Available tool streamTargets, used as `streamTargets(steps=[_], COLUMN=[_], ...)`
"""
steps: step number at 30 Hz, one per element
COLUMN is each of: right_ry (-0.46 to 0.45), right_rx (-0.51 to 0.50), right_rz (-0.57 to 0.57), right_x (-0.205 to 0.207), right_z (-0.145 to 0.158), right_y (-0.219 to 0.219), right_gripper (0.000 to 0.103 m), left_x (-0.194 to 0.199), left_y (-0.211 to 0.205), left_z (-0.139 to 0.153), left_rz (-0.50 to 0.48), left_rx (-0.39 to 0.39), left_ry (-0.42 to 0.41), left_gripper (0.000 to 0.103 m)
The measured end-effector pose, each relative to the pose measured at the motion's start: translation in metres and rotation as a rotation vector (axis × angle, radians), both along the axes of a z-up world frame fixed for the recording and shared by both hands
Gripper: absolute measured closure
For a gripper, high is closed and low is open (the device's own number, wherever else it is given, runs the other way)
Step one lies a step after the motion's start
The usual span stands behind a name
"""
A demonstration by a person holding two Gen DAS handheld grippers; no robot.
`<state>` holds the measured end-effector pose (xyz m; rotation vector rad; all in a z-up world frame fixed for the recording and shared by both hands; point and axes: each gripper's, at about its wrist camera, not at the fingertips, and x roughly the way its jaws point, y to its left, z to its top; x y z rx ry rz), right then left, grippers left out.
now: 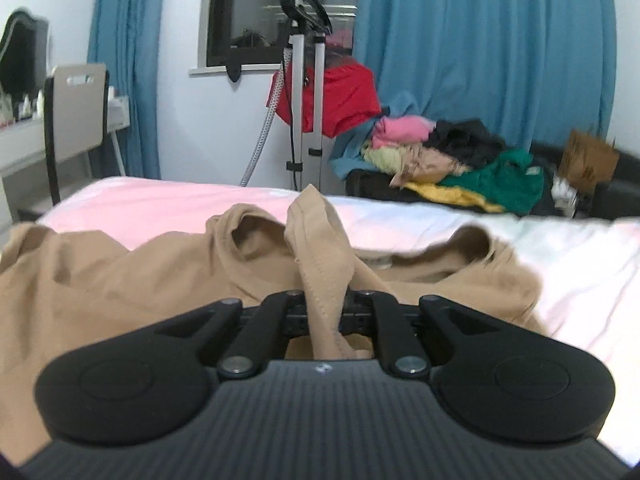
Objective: Fold clothes
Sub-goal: 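Lift the sleeve with the right gripper, fold it over the shirt body, release, then move the left gripper to the shirt's side edge and grasp it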
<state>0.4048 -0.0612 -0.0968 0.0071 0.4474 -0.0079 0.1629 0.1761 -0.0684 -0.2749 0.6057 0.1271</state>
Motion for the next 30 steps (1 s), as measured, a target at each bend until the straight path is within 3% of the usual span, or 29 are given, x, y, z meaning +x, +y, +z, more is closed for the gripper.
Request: streamTargets(steps=[1,2,3,4,8,16,30], right_ry=[0.011,0.017,0.011,-0.009,-0.055,-0.103,-0.142], right_rx=[0.014,0.024,0.034,0.045,0.085,0.122,0.239], right_rz=[-0.001,0.003,0.012,0.026,0.083,0.163,0.174], right_x=[0.0,-0.001,-0.004,-0.008,-0.038,-0.14,-0.388], right_z=[-0.001,-0.002,-0.001,0.002,0.016,0.066,0.098], right_y=[-0.003,-0.005,-0.007,-0.008,-0.013,-0.039,-0.099], right_gripper=[0.085,0.059,0.024,0.012,0.009,0.009,0.009], left_x=[0.002,0.004,0.005,0.005,0.002,-0.016,-0.071], left_y=[-0.001,-0.003,-0.004,-0.006,-0.017,-0.025,-0.046], left_z=[-0.002,-0.004,-0.005,-0.006,-0.004,0.009,0.049], left_rz=[-0.007,-0.013,-0.018,-0.024,-0.052,-0.068,-0.159], left_rx=[0.011,0.017,0.023,0.029,0.068,0.097,0.067], left_ry=[0.01,0.015,0.019,0.021,0.009,-0.027,-0.09], left_gripper=[0.0,0.0,0.0,0.0,0.0,0.0,0.0])
